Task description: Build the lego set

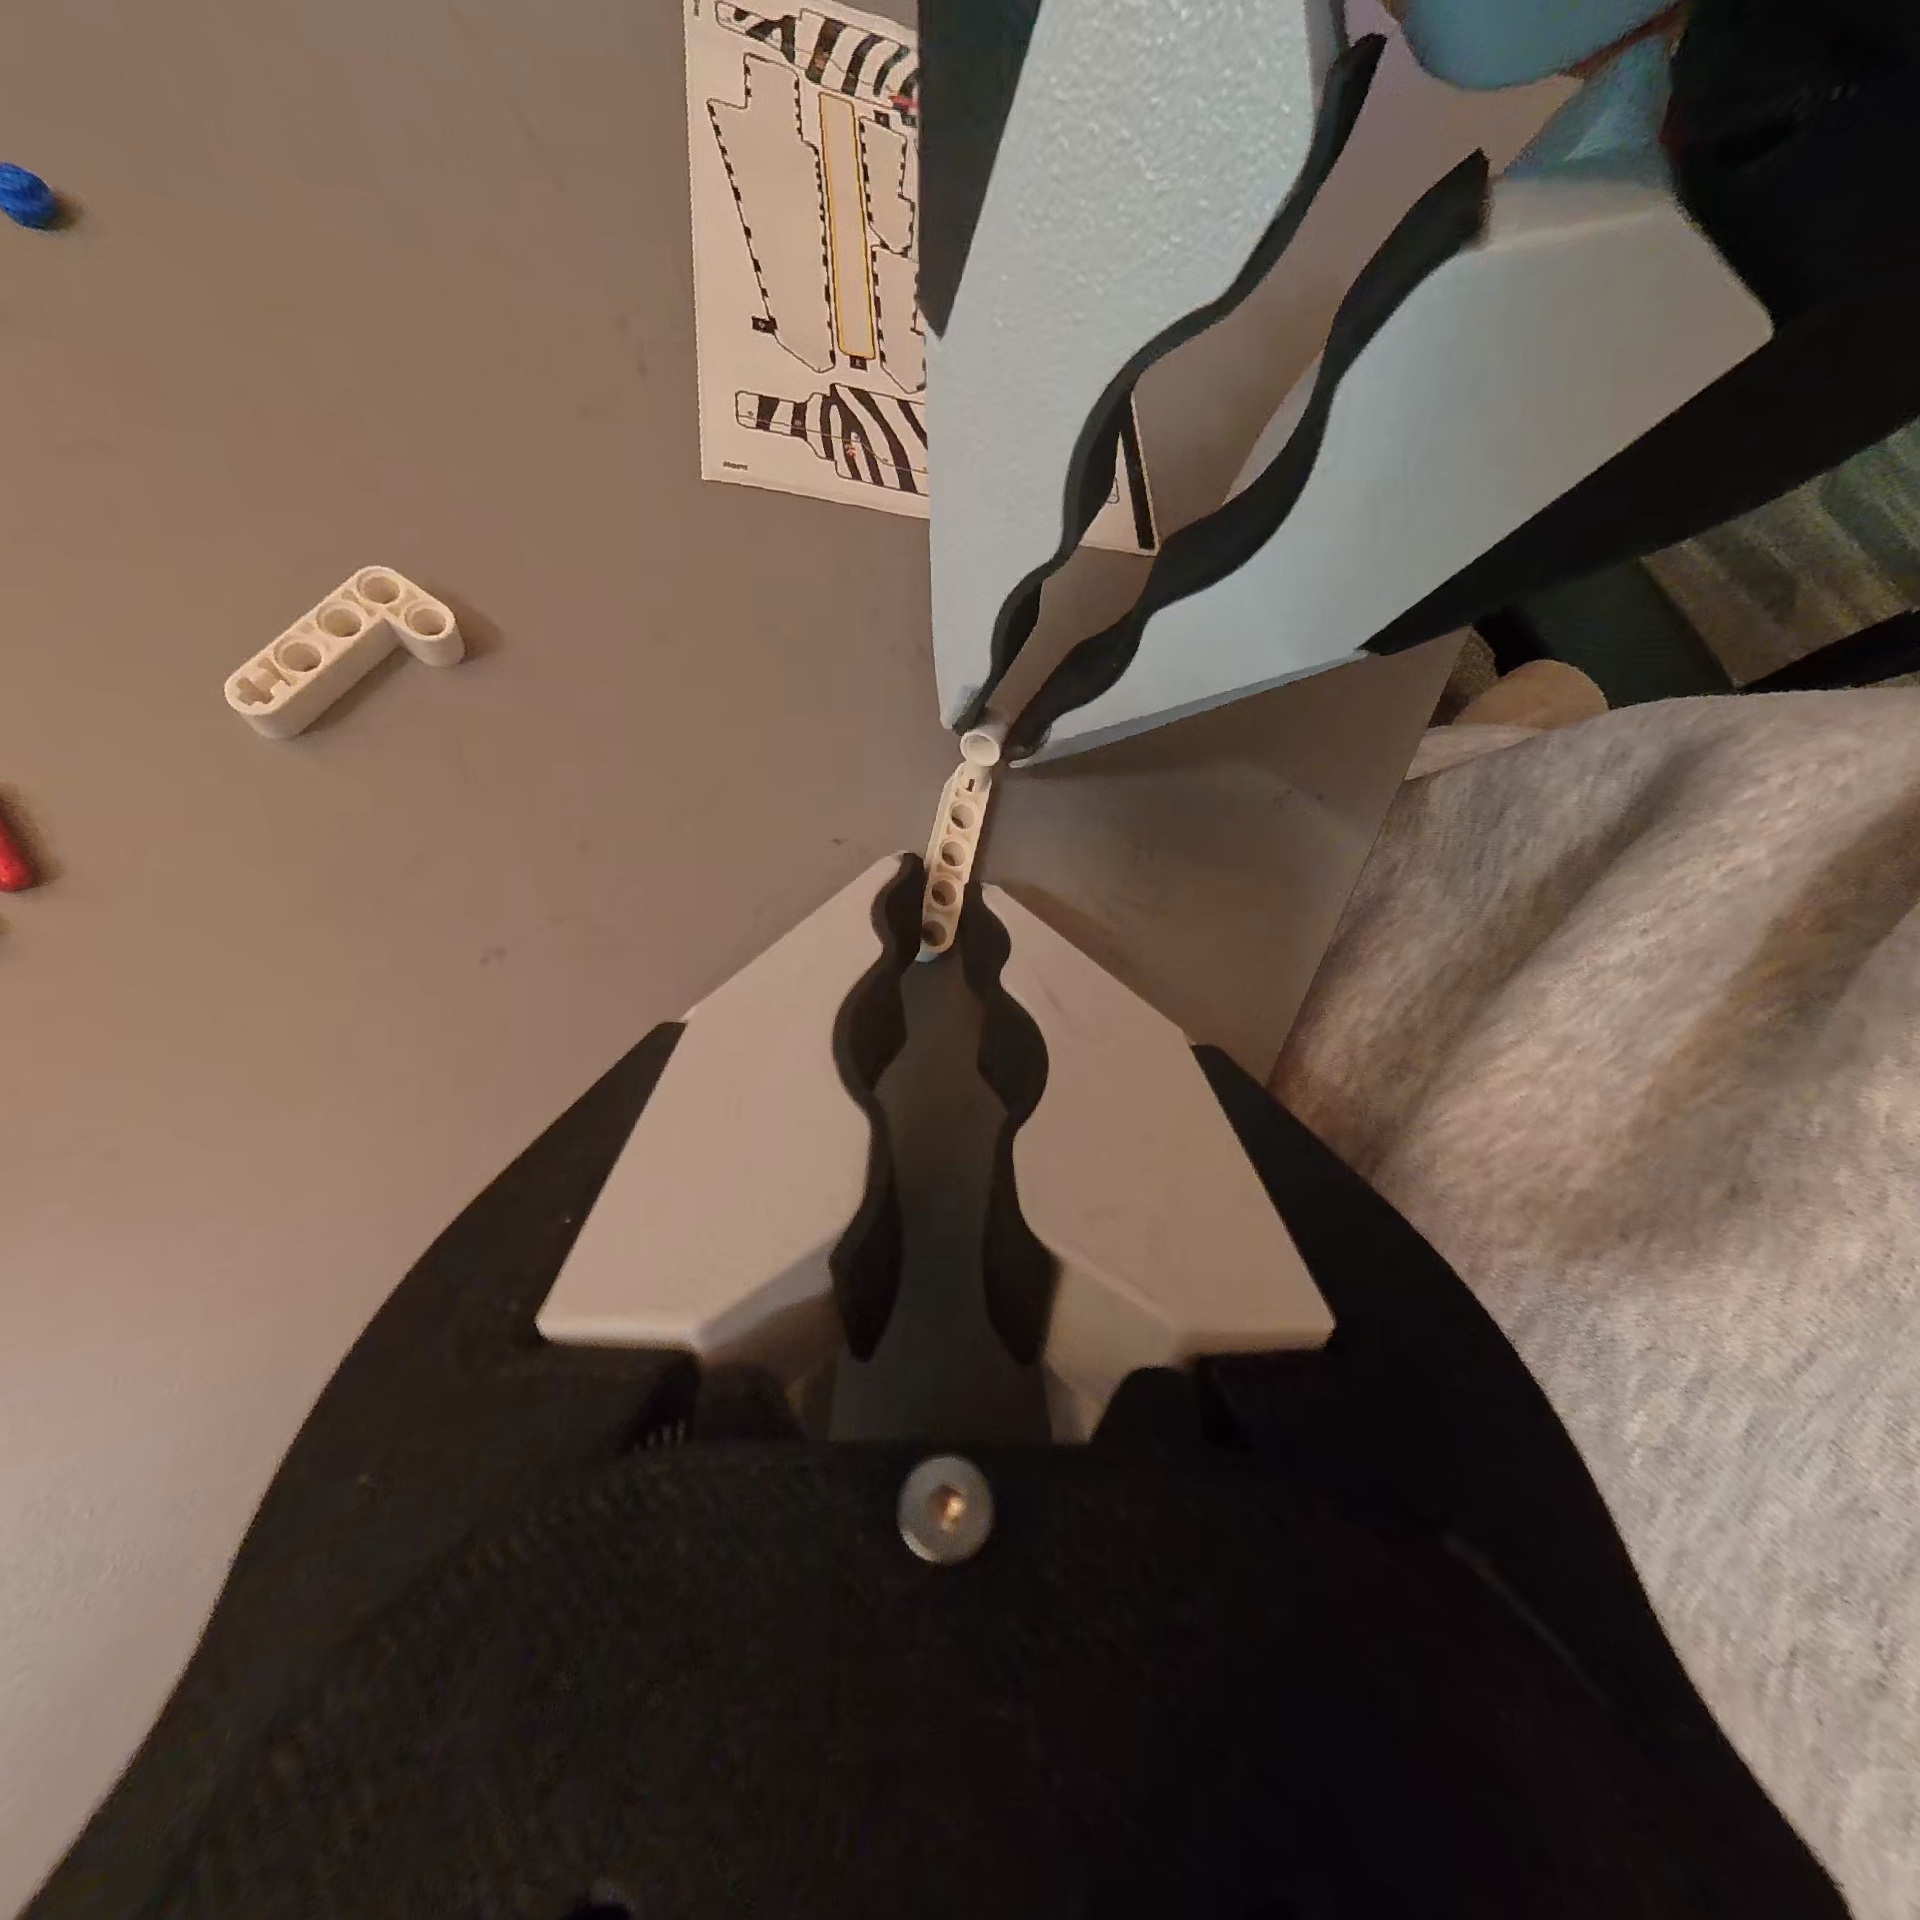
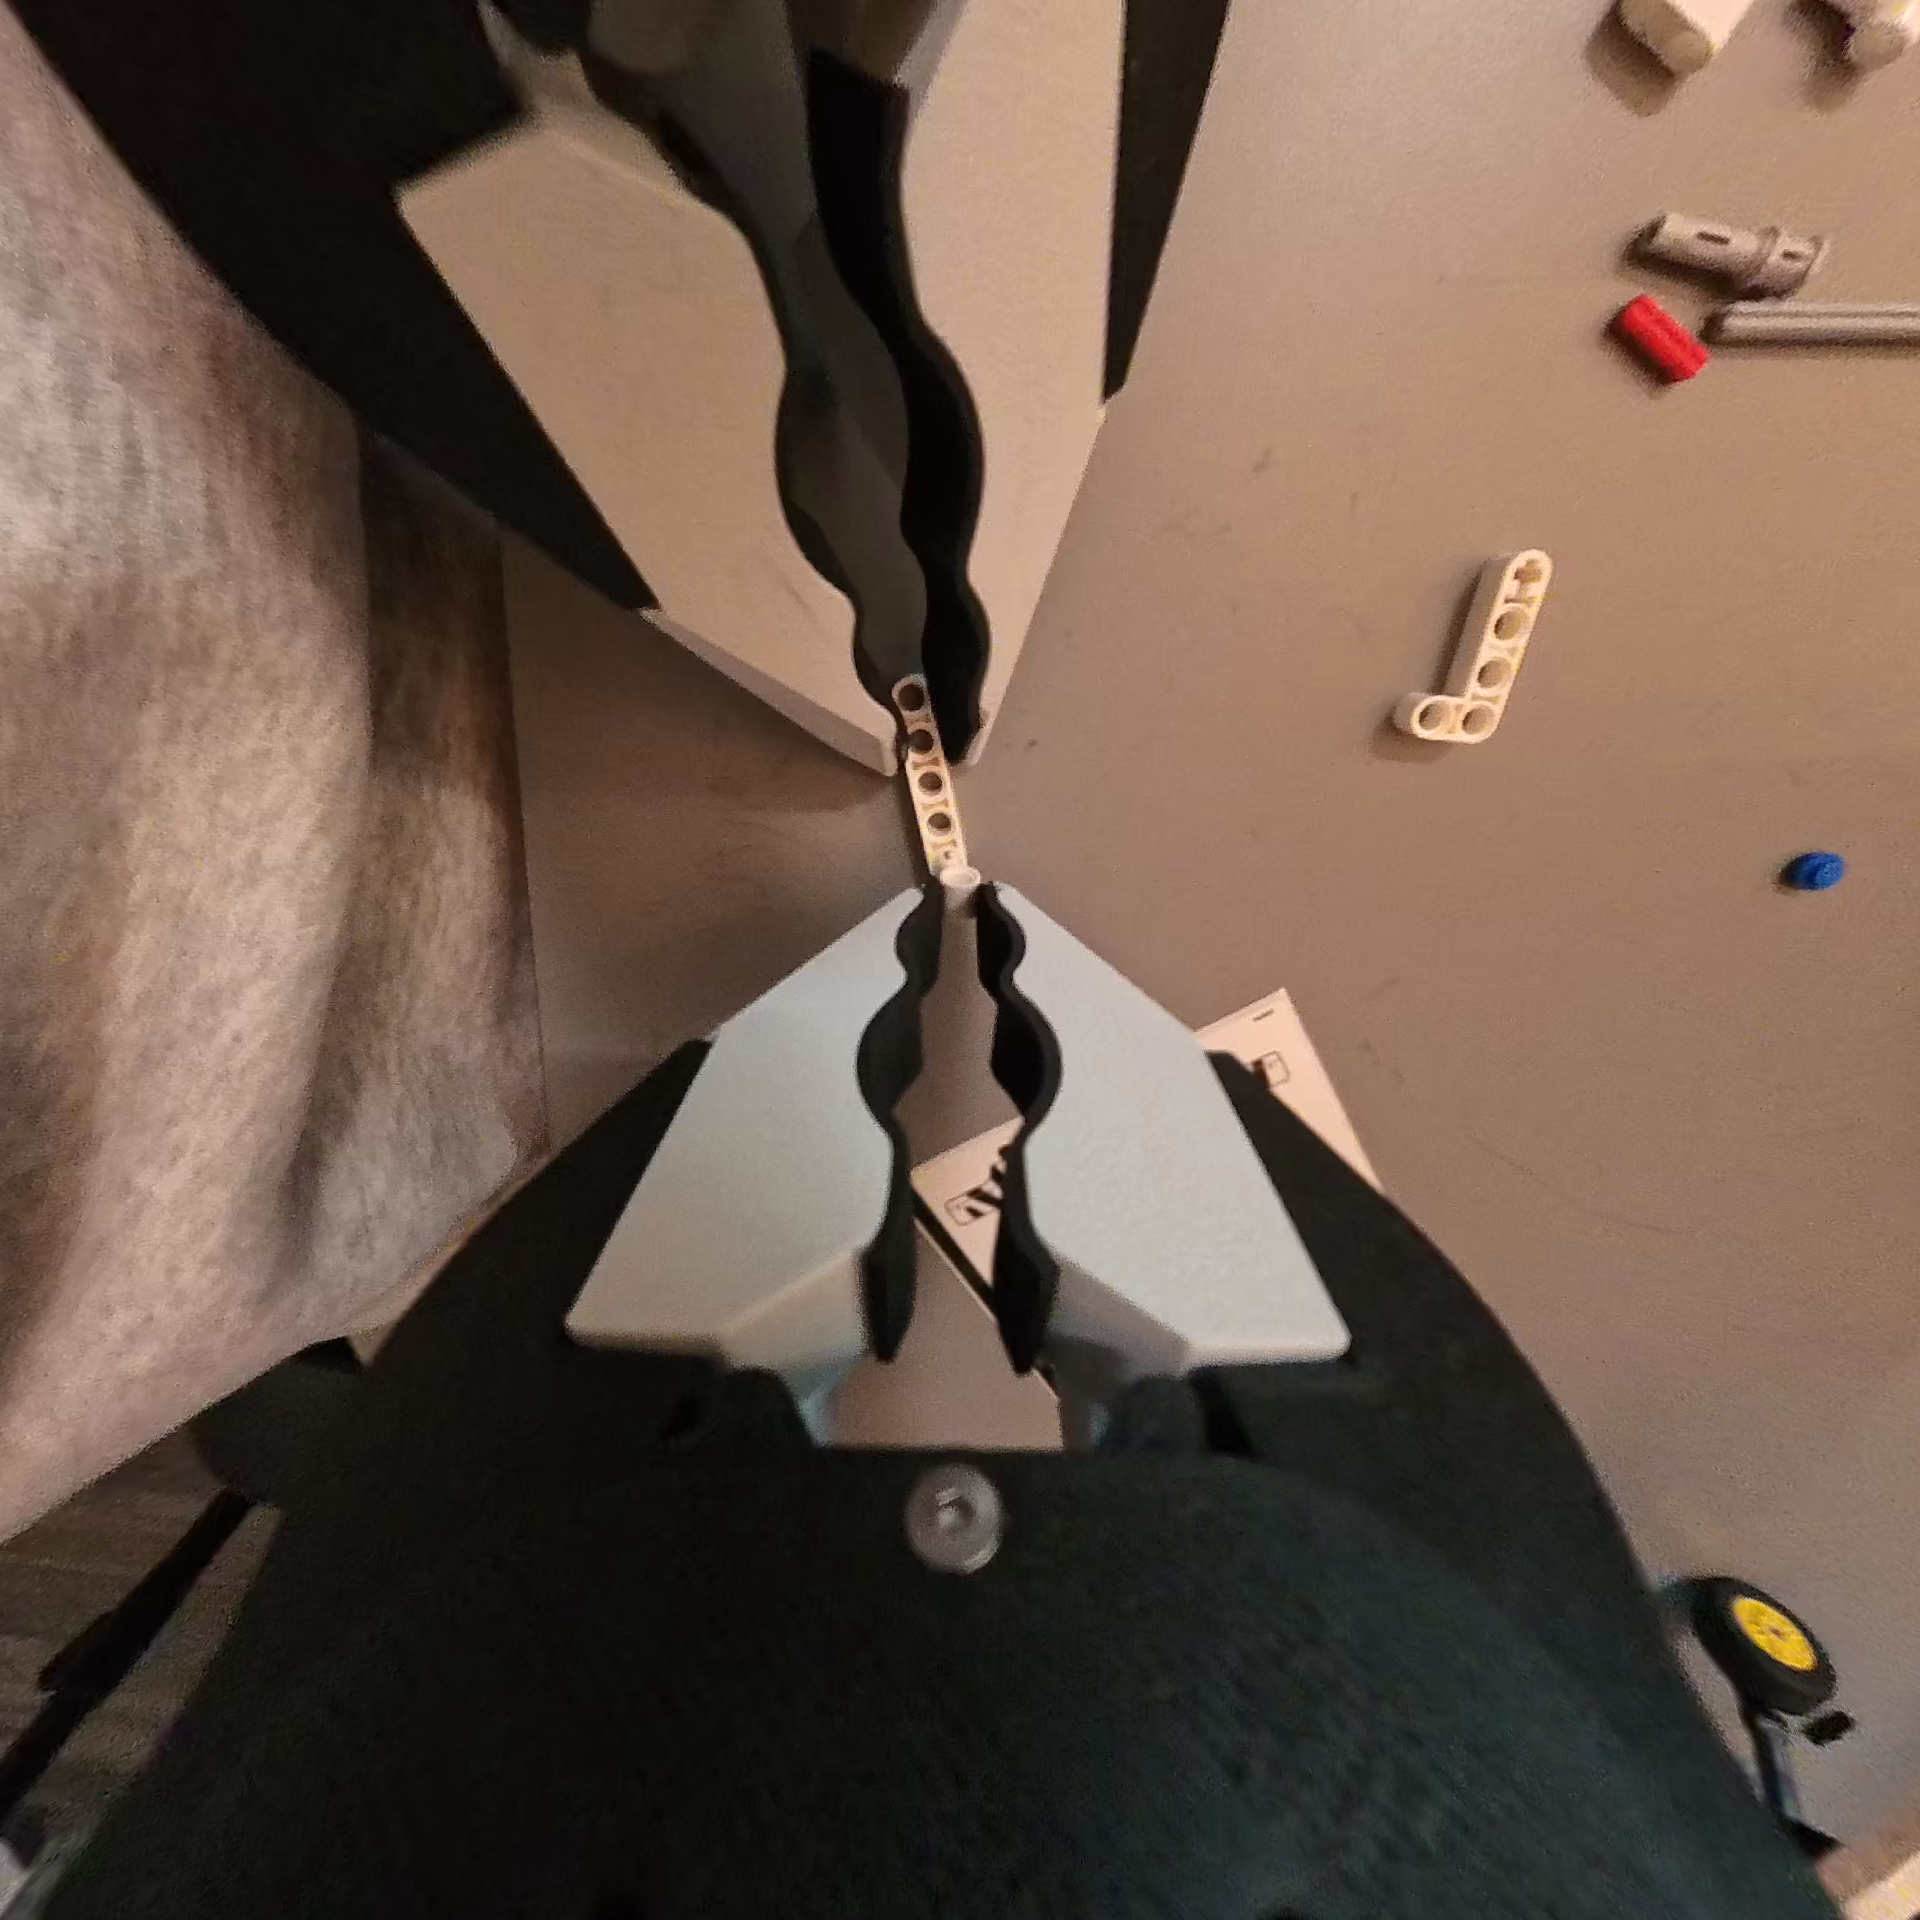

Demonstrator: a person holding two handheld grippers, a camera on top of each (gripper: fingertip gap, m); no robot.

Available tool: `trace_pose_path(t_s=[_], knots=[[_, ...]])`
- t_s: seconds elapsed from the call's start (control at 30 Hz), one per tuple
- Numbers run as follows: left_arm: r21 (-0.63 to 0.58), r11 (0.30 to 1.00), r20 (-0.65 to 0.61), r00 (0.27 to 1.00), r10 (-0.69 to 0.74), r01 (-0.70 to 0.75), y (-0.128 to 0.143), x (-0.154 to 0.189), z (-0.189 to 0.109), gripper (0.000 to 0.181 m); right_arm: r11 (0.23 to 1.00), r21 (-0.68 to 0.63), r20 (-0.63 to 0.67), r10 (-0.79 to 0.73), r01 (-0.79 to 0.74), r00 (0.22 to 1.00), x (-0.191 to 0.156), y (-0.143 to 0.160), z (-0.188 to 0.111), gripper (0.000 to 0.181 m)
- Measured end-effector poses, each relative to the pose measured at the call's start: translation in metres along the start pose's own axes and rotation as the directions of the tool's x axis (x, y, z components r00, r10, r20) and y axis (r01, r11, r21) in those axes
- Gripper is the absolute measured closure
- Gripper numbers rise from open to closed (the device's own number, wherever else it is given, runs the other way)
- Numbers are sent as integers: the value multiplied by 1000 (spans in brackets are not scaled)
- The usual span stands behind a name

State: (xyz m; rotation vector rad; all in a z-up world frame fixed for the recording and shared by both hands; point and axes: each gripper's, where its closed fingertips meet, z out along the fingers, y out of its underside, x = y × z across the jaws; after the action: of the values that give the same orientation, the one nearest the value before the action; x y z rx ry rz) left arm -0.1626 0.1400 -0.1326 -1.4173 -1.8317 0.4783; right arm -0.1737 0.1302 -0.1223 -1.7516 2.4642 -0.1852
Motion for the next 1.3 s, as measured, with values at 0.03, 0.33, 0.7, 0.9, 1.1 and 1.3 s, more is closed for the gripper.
trace_pose_path(t_s=[0.03, 0.33, 0.7, 0.9, 1.1, 1.3], knots=[[0, 1000, -3, 1000, -3, 3, 0, 0, 0, 174, 1000, 1, -12, -17, 17, 1000, 0, 0, 0, 178], [1, 1000, -24, 999, -32, 32, 0, 0, 0, 174, 987, -47, -173, -157, 151, 972, 2, -5, 0, 176], [3, 999, -24, 999, -37, 37, 0, 0, 0, 174, 981, -80, -256, -190, 175, 948, 3, -7, 1, 176], [5, 999, -22, 999, -41, 41, 0, -1, 0, 174, 992, -59, -278, -123, 111, 953, 4, -7, 2, 176], [7, 999, -24, 998, -51, 51, 0, -1, 0, 174, 997, 11, -248, 72, -71, 966, 5, -6, 3, 176], [8, 999, -25, 998, -54, 54, 0, -1, 0, 175, 991, -47, -349, -135, 126, 928, 1, -2, 2, 176]])
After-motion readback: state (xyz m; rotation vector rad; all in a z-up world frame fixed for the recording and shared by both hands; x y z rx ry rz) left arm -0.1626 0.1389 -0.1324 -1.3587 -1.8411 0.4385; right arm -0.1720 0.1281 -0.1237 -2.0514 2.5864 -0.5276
